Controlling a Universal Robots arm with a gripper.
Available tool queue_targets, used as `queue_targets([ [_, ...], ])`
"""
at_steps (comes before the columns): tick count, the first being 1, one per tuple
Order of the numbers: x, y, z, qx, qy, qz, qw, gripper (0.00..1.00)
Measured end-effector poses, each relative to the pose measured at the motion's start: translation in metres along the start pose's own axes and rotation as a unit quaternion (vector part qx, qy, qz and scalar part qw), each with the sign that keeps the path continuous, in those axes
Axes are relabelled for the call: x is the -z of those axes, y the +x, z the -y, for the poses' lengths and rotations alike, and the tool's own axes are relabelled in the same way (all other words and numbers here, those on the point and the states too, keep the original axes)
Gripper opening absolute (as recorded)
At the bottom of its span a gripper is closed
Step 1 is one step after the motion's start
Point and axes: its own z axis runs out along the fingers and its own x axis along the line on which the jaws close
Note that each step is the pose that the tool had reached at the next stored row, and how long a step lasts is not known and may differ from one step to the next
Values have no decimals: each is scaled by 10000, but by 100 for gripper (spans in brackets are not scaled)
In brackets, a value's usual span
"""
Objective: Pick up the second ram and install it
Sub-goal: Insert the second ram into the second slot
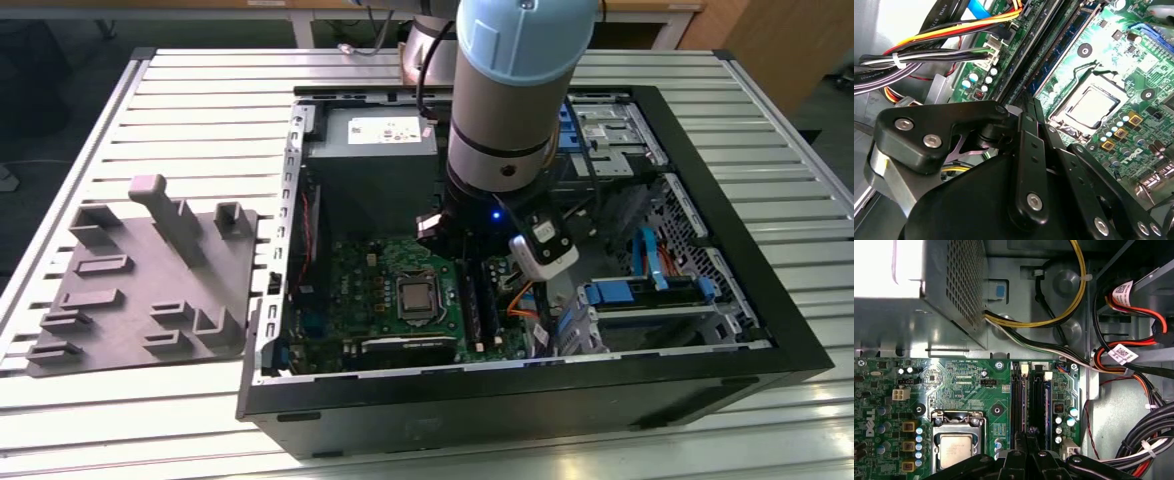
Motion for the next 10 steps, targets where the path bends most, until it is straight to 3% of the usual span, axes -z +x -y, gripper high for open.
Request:
queue_targets([
  [10, -15, 0, 1, 0, 0, 0, 10000, 12],
])
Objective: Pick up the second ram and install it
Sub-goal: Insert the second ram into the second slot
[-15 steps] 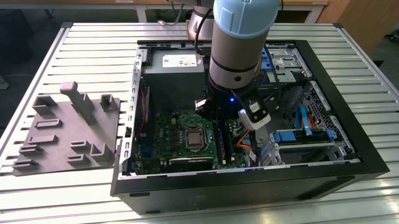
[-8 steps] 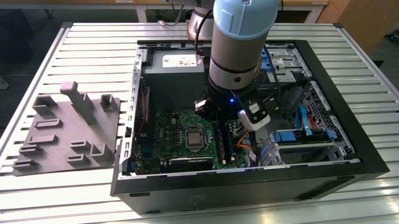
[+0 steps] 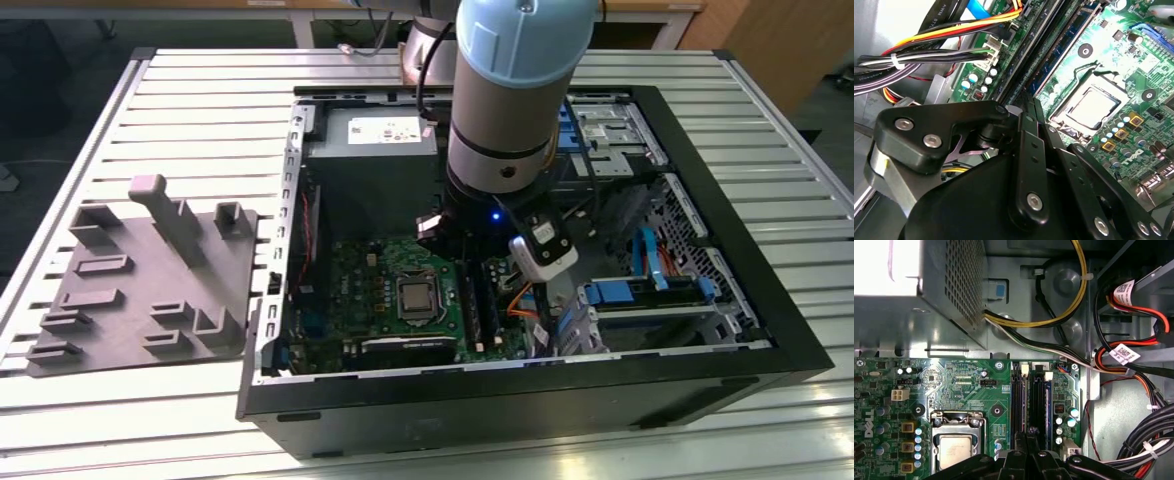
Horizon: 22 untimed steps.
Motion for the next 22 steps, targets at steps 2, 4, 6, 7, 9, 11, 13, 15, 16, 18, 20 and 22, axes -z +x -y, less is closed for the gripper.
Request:
queue_targets([
  [2, -1, 0, 0, 0, -1, 0, 10000, 12],
  [4, -8, 0, 0, 0, -1, 0, 10000, 12],
  [6, -9, 0, 1, 0, 0, 0, 10000, 12],
  [7, -9, 0, 1, 0, 0, 0, 10000, 12],
  [9, -10, 0, 1, 0, 0, 0, 10000, 12],
  [11, -11, 0, 1, 0, 0, 0, 10000, 12],
  [13, -11, 0, 1, 0, 0, 0, 10000, 12],
  [15, -12, 0, 0, 0, -1, 0, 10000, 13],
  [16, -12, 0, 0, 0, -2, 1, 10000, 13],
  [18, -12, 0, 0, 0, -1, 0, 10000, 19],
  [20, -11, 0, 0, 0, -1, 0, 10000, 19],
  [22, 9, 0, 0, 0, 0, 0, 10000, 19],
])
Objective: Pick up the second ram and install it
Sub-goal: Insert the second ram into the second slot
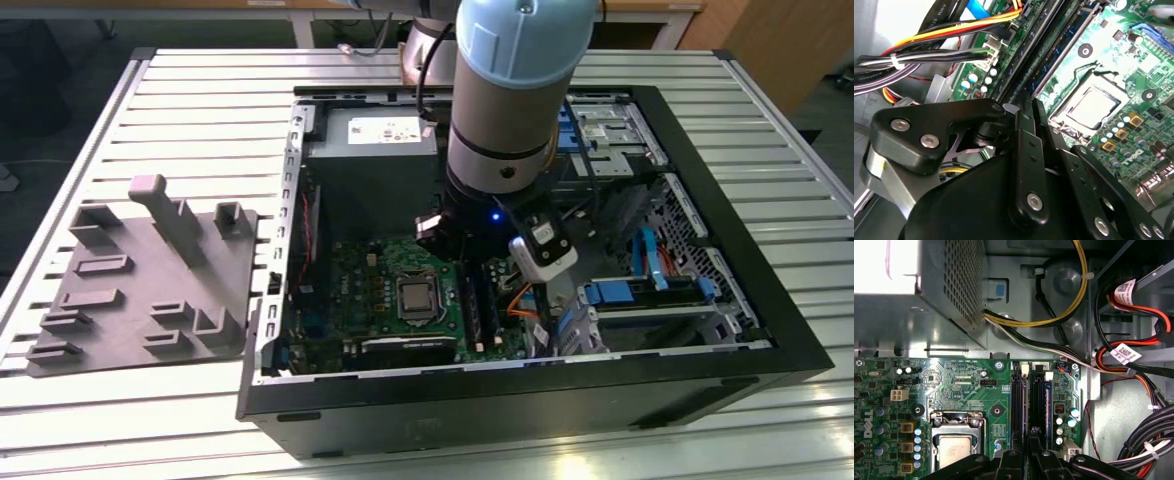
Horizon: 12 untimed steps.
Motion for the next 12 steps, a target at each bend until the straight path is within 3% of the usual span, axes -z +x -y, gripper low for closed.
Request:
queue_targets([
  [9, 178, -5, -10, 0, 7, 0, 10000, 19],
  [12, 190, -5, -12, 1, 27, 1, 10000, 19],
])
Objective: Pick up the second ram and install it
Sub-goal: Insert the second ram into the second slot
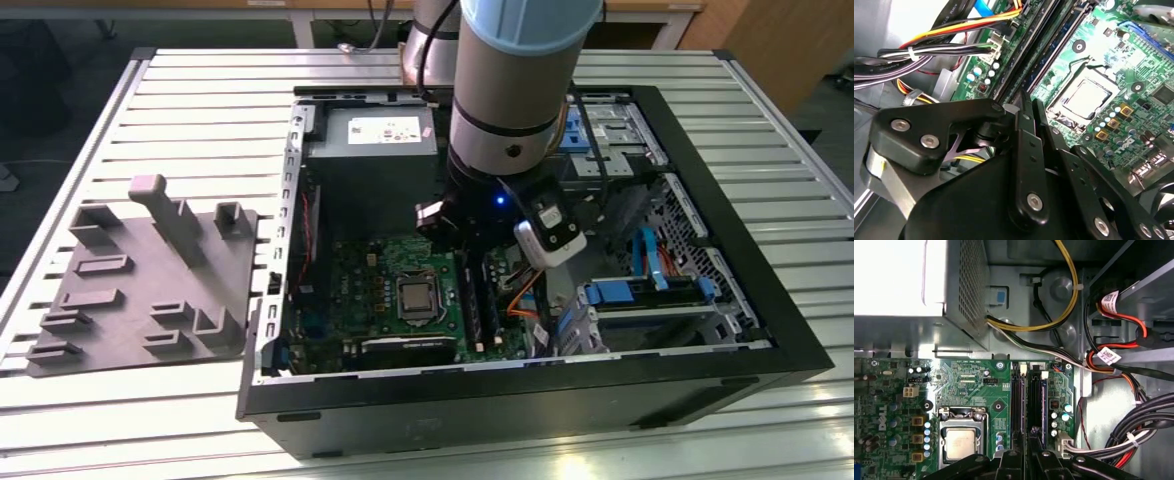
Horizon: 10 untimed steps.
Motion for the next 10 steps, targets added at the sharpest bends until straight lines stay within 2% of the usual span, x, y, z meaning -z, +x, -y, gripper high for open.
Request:
queue_targets([
  [6, 2, 0, 1, 0, 13, 0, 10000, 18],
  [7, 1, 0, 0, 0, 15, 0, 10000, 11],
  [10, 2, 0, 0, 0, 20, 0, 10000, 11],
])
